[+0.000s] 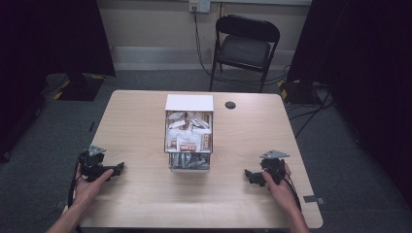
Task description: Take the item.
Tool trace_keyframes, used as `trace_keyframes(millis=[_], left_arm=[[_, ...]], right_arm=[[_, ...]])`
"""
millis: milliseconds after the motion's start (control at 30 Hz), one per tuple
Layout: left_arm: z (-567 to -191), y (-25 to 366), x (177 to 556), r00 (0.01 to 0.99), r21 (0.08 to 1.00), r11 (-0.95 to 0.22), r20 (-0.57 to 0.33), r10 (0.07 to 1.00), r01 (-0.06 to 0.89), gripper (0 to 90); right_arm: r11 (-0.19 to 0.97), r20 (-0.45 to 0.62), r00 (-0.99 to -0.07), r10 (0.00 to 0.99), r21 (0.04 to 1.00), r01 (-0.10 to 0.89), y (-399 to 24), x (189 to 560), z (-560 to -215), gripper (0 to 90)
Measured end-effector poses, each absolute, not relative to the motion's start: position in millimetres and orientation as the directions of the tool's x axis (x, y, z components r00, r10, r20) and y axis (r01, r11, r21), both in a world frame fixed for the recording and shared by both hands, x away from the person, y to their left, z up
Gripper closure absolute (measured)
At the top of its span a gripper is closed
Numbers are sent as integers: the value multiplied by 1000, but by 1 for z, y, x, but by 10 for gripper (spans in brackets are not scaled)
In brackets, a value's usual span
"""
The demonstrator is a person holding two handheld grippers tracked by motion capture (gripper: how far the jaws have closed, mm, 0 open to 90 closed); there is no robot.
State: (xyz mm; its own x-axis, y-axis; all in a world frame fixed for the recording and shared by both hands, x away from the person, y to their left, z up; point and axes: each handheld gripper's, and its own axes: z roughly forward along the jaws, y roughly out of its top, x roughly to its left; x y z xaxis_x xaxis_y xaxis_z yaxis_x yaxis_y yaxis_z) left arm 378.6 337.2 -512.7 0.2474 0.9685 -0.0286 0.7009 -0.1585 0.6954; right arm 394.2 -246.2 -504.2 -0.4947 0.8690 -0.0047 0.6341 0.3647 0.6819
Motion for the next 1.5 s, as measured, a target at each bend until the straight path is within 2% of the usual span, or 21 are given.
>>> trace_keyframes(millis=[333, 467, 533, 700, 900, 1000, 1033, 1133, 1267, 1433, 1500], left_arm=[[-512, 337, 380, 269, 695, -173, -31, 963, 698, 13], [-509, 341, 378, 244, 702, -150, -35, 969, 697, 165], [-506, 342, 379, 246, 689, -133, -69, 967, 713, 162], [-503, 341, 378, 269, 683, -142, -83, 960, 717, 207], [-493, 339, 376, 291, 704, -123, -123, 949, 699, 215], [-488, 337, 376, 307, 683, -135, -136, 942, 718, 259], [-484, 335, 375, 319, 688, -147, -129, 939, 711, 306], [-479, 331, 372, 324, 703, -174, -84, 942, 689, 306], [-471, 329, 370, 357, 721, -155, -136, 924, 675, 310], [-465, 322, 368, 380, 728, -178, -120, 917, 662, 338], [-461, 320, 367, 399, 737, -173, -141, 906, 653, 341]], right_arm=[[366, -5, -495, 869, 682, 634, -246, 394, -504, 0], [363, -3, -493, 870, 682, 635, -246, 394, -504, 0], [365, -5, -495, 869, 682, 634, -246, 394, -504, 0], [364, -4, -493, 870, 682, 635, -246, 394, -504, 0], [363, -4, -492, 870, 682, 635, -246, 394, -504, 0], [363, -4, -492, 870, 682, 635, -246, 394, -504, 0], [363, -5, -492, 870, 682, 635, -246, 394, -504, 0], [363, -4, -492, 870, 682, 635, -246, 394, -504, 0], [363, -4, -492, 870, 682, 635, -246, 394, -504, 0], [363, -4, -492, 870, 682, 635, -246, 394, -504, 0], [363, -4, -492, 870, 682, 635, -246, 394, -504, 0]])
